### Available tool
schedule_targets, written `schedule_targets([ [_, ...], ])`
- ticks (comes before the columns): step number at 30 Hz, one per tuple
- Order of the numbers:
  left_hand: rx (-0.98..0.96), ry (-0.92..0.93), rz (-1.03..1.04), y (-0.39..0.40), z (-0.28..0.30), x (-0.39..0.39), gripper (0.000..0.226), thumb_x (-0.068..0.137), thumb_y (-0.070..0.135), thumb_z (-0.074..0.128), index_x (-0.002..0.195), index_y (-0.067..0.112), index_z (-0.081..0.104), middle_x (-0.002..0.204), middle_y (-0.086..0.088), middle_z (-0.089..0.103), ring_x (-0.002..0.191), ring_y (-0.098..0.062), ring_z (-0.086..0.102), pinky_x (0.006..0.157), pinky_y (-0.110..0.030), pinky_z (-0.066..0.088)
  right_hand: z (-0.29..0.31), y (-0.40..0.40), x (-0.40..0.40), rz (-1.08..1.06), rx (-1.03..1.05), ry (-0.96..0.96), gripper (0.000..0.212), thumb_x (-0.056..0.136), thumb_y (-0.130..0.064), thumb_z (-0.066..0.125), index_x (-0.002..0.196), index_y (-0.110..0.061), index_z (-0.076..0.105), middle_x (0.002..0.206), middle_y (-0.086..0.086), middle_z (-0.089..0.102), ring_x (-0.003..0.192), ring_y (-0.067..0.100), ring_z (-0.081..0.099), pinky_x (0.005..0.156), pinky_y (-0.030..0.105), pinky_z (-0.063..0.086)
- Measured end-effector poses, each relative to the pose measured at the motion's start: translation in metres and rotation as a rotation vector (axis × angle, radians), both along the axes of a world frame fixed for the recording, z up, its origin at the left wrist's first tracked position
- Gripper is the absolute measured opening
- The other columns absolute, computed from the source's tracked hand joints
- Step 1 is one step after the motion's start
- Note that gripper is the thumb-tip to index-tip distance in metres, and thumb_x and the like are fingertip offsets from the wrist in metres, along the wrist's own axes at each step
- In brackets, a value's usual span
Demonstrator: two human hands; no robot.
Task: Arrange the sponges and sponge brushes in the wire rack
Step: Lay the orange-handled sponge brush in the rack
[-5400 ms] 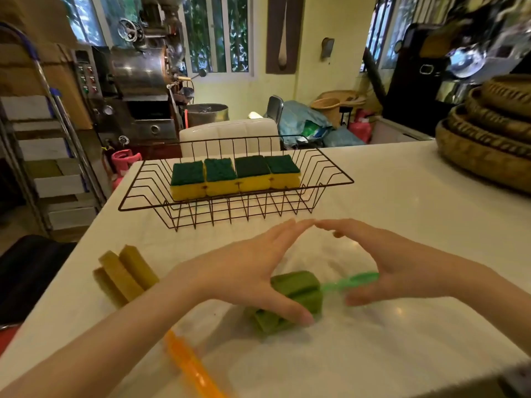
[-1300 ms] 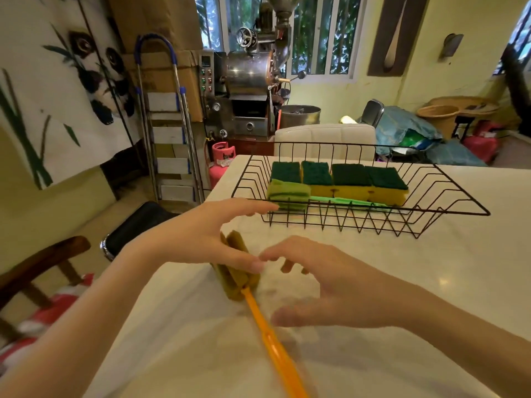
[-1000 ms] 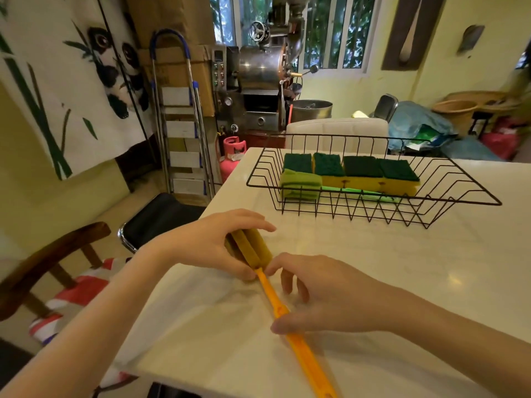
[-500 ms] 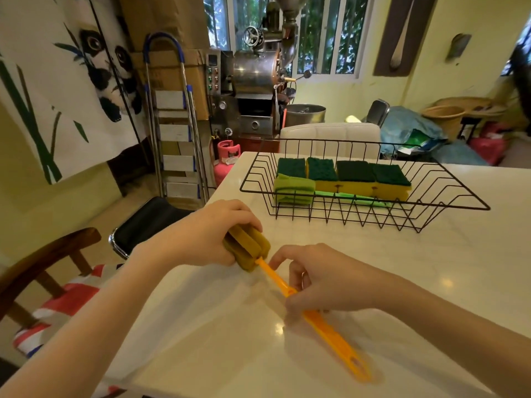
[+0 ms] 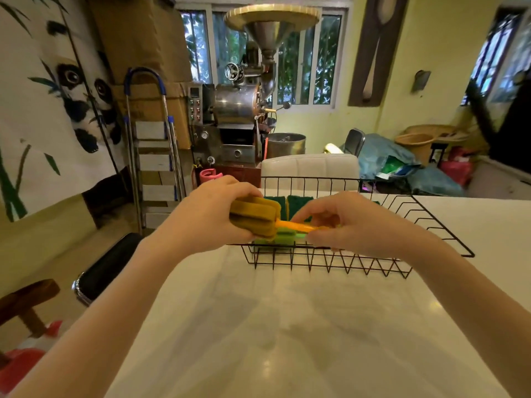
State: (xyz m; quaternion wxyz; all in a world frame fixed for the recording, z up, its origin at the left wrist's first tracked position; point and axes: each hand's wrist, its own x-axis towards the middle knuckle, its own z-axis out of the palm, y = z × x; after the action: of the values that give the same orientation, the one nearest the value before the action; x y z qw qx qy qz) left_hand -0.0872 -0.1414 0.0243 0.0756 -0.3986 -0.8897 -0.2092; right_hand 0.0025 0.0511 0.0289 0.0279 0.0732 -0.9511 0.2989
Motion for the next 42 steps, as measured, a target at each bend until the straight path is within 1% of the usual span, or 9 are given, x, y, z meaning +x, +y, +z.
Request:
schedule_targets([
  [6,0.079,0.026,-0.015,0.038,0.008,-0.032,0.057,0.067,0.025,0.075,0.117,0.032,0.051,0.111,0.007,0.048,0.106,-0.014,0.044,0.088,-0.031,0.040,0.003,0.023,-0.023,-0.097,-0.023,0.116,0.017,0.084,-0.020,0.059,0.098,-0.024,0.067,0.064,0.001,0.065,0.051,0.004,0.048,0.051,0.019,0.040],
  [11,0.093,-0.004,-0.047,0.063,0.009,-0.057,0.057,0.066,0.020,0.076,0.116,0.032,0.052,0.108,0.010,0.044,0.103,-0.012,0.042,0.084,-0.028,0.037,-0.002,0.040,-0.040,-0.168,-0.131,0.073,0.014,0.086,-0.018,0.057,0.097,-0.022,0.065,0.063,-0.004,0.063,0.060,0.010,0.055,0.064,0.027,0.049],
  [16,0.073,-0.062,-0.110,0.073,0.008,-0.070,0.057,0.066,0.014,0.076,0.115,0.032,0.053,0.112,0.010,0.043,0.104,-0.012,0.042,0.083,-0.027,0.036,-0.011,0.045,-0.050,-0.172,-0.237,-0.025,0.015,0.086,-0.018,0.053,0.089,-0.023,0.067,0.057,-0.004,0.057,0.046,0.002,0.047,0.048,0.012,0.041],
  [22,0.361,-0.033,-0.099,0.077,0.006,-0.072,0.085,0.069,0.012,0.074,0.137,0.031,0.028,0.137,0.004,0.037,0.112,-0.004,0.037,0.099,-0.029,0.041,-0.013,0.055,-0.055,-0.214,-0.502,0.003,0.018,0.088,-0.015,0.051,0.093,-0.022,0.067,0.055,-0.004,0.057,0.046,0.003,0.049,0.046,0.015,0.040],
  [24,0.607,-0.257,-0.090,0.082,0.007,-0.064,0.086,0.074,0.013,0.070,0.140,0.032,0.019,0.134,0.011,0.035,0.109,0.001,0.044,0.088,-0.016,0.043,-0.011,0.060,-0.057,-0.217,-0.823,0.012,0.019,0.090,-0.012,0.050,0.099,-0.017,0.066,0.058,-0.001,0.058,0.050,0.008,0.051,0.045,0.019,0.041],
  [27,0.815,-0.849,-0.115,0.096,0.005,-0.056,0.061,0.085,0.018,0.055,0.140,0.023,0.027,0.136,-0.003,0.045,0.112,-0.017,0.052,0.086,-0.027,0.047,-0.011,0.062,-0.061,-0.132,-1.308,0.034,0.020,0.091,-0.010,0.047,0.101,-0.012,0.064,0.062,-0.001,0.058,0.052,0.009,0.051,0.042,0.019,0.042],
  [31,0.617,-1.353,-0.146,0.112,-0.007,-0.052,0.039,0.087,0.024,0.052,0.124,0.011,0.052,0.120,-0.017,0.064,0.103,-0.029,0.065,0.083,-0.037,0.054,-0.019,0.062,-0.065,-0.099,-1.493,0.135,0.018,0.091,-0.016,0.048,0.102,-0.020,0.062,0.068,-0.005,0.063,0.059,0.008,0.057,0.051,0.023,0.049],
  [36,0.441,-1.278,-0.343,0.111,-0.016,-0.053,0.036,0.085,0.025,0.052,0.113,0.003,0.062,0.112,-0.019,0.068,0.101,-0.029,0.066,0.084,-0.033,0.056,-0.027,0.064,-0.067,-0.143,-1.459,0.275,0.018,0.092,-0.016,0.048,0.104,-0.023,0.058,0.072,-0.005,0.070,0.069,0.011,0.063,0.072,0.032,0.053],
  [42,0.392,-0.951,-0.287,0.110,-0.016,-0.051,0.021,0.079,0.009,0.063,0.100,0.008,0.069,0.093,-0.007,0.075,0.084,-0.018,0.072,0.073,-0.024,0.058,-0.022,0.064,-0.062,-0.254,-1.189,0.373,0.015,0.086,-0.013,0.058,0.099,-0.018,0.062,0.082,0.000,0.072,0.078,0.010,0.068,0.068,0.029,0.059],
])
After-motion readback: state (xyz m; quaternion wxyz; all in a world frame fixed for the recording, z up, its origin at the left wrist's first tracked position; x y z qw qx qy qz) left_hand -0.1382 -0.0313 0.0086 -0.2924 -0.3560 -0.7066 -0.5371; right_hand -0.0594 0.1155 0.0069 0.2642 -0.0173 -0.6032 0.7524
